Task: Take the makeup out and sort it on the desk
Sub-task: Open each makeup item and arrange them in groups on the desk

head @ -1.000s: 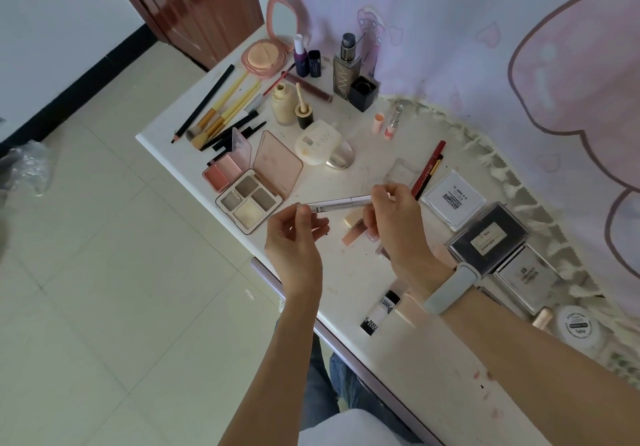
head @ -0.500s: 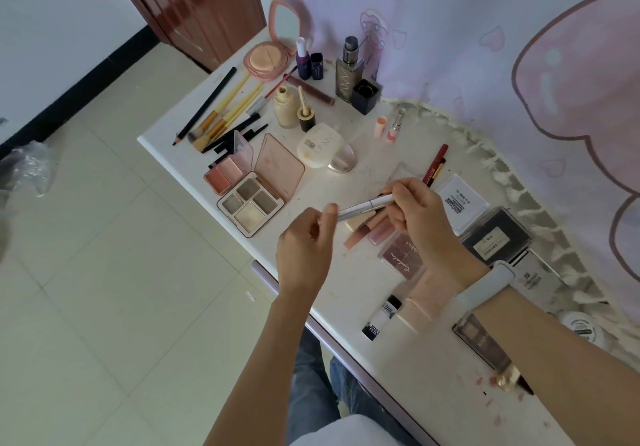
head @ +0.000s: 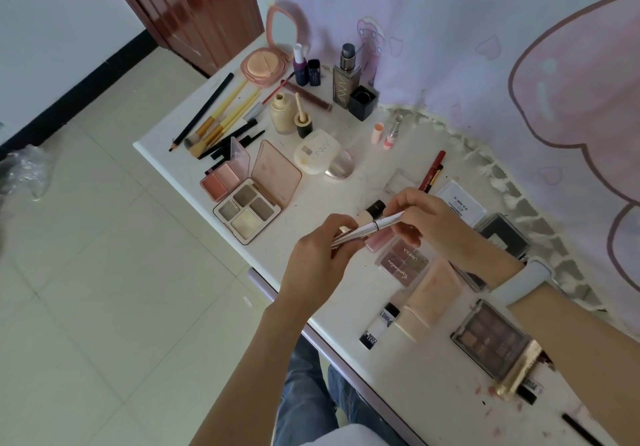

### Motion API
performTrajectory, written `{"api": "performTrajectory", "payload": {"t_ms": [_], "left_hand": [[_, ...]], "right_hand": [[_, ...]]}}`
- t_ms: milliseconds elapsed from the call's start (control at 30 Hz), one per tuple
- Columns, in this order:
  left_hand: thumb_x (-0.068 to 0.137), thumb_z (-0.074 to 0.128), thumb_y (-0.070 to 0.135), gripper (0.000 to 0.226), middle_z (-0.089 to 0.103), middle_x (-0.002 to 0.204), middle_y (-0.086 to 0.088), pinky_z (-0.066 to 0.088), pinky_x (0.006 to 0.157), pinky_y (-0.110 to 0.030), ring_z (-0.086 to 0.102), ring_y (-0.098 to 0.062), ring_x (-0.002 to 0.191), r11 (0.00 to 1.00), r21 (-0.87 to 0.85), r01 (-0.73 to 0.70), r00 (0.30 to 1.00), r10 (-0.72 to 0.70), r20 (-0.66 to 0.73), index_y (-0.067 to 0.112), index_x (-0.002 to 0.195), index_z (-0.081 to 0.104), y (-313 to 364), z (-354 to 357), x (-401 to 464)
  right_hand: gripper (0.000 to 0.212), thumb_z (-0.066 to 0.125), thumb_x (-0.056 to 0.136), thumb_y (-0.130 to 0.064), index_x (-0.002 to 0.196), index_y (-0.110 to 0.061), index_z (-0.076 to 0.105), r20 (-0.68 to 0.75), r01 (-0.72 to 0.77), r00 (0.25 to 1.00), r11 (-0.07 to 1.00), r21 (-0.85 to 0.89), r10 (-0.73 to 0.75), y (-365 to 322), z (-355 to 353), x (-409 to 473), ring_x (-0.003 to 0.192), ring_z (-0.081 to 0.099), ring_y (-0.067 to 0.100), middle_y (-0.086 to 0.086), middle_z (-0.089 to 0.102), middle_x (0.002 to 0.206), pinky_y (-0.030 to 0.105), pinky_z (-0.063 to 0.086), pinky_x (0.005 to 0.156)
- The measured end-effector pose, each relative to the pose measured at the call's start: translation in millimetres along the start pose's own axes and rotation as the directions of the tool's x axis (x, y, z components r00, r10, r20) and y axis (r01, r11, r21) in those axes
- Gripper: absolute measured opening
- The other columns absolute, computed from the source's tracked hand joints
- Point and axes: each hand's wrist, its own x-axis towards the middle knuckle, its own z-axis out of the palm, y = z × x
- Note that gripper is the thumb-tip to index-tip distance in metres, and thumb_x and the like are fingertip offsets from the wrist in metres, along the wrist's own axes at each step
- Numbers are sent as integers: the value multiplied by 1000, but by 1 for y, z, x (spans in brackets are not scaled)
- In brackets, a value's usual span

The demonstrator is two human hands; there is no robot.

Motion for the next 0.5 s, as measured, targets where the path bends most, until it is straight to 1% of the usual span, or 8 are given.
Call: {"api": "performTrajectory", "payload": {"t_ms": [67,133,167,233,267,333,400,500], "left_hand": [[88,59,27,15,56,71,10,38,55,-19,50,-9,56,995,92,-32,999,31,8,17,98,62,1,-2,2],[90,55,30,19,57,84,4,40,57,-24,53,-15,62,978,196,-72,997,72,10,15,97,65,0,-1,4],[91,54,31,22,56,87,3,39,57,-24,54,-17,62,970,231,-72,997,73,6,14,98,65,0,-1,6],[92,51,31,24,52,85,5,36,56,-24,52,-18,62,964,261,-52,998,55,-2,13,97,65,3,0,9],[93,50,31,24,50,82,6,34,55,-23,50,-17,62,962,269,-35,999,37,-3,14,96,65,4,0,11],[94,45,34,25,49,76,9,30,52,-22,47,-16,61,954,299,5,1000,-13,27,17,91,64,4,1,15],[95,40,38,28,46,66,9,27,49,-21,45,-14,59,950,310,25,995,-54,84,21,81,58,4,3,17],[96,38,36,28,41,54,10,25,48,-22,40,-9,51,977,192,91,983,-119,142,30,69,45,1,3,15]], "right_hand": [[20,41,90,-1,84,-17,52,61,29,998,984,-176,-19,-2,-6,-1,51,49,10,-1,55,63,24,42,50],[14,42,94,-13,95,-24,50,135,77,991,919,-388,-27,-4,-10,-1,60,54,16,-3,56,76,28,49,58],[18,39,96,-18,108,-28,48,171,104,985,877,-469,-25,-4,-11,0,64,55,13,-7,54,80,26,50,60],[33,34,99,-22,131,-24,41,218,143,976,808,-572,-18,-2,-12,1,62,52,0,-14,50,80,16,44,56],[34,32,100,-23,132,-21,42,225,160,974,766,-623,-20,-2,-12,1,59,49,-1,-15,48,79,13,40,55],[29,34,99,-24,122,-18,50,225,195,973,682,-705,-46,-1,-13,0,61,46,3,-12,49,80,14,37,55],[24,39,98,-26,116,-19,52,219,223,972,637,-737,-86,1,-17,-2,73,52,7,-5,55,90,19,44,65],[18,50,92,-25,107,-18,56,164,260,962,563,-784,-217,4,-30,-4,92,54,17,-2,56,101,29,47,78]]}}
